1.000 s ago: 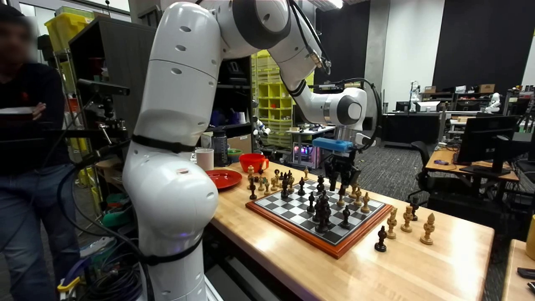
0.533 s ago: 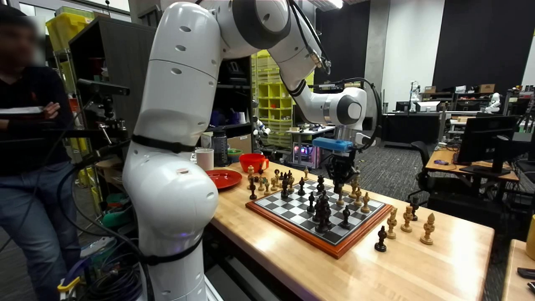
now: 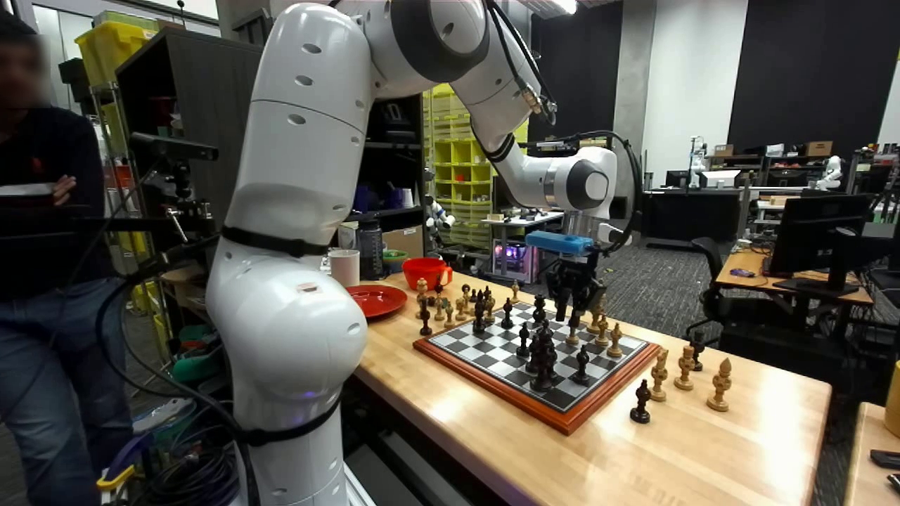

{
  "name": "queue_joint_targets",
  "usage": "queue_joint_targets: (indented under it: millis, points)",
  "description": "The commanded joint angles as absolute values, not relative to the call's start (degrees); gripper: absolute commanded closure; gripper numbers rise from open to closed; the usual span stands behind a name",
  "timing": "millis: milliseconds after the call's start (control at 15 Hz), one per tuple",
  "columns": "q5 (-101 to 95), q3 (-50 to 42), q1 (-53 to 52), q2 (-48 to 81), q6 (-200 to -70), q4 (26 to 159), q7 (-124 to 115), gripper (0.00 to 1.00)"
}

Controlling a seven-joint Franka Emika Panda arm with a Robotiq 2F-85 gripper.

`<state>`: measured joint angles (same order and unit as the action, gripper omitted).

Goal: Shift one white chess piece to the next square

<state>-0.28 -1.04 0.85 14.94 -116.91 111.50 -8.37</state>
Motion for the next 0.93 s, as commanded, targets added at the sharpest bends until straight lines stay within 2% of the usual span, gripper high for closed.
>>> queue_joint_targets:
  millis: [0, 200, 400, 600, 733, 800, 867]
  points:
    - [0.71, -0.97, 0.51, 14.86, -116.51, 110.99, -8.41, 0.31]
    - [1.36, -0.78, 0.48, 15.38, -116.37, 110.45, -8.23, 0.10]
    - [1.94, -0.65, 0.43, 15.73, -116.36, 110.03, -8.19, 0.11]
    - [2.23, -0.71, 0.42, 16.23, -116.28, 109.32, -8.16, 0.20]
    - [2.13, -0.83, 0.48, 16.53, -116.41, 108.92, -8.24, 0.35]
    - [2.00, -0.93, 0.55, 16.69, -116.51, 108.73, -8.23, 0.48]
    - [1.81, -1.02, 0.57, 16.80, -116.74, 108.69, -8.24, 0.54]
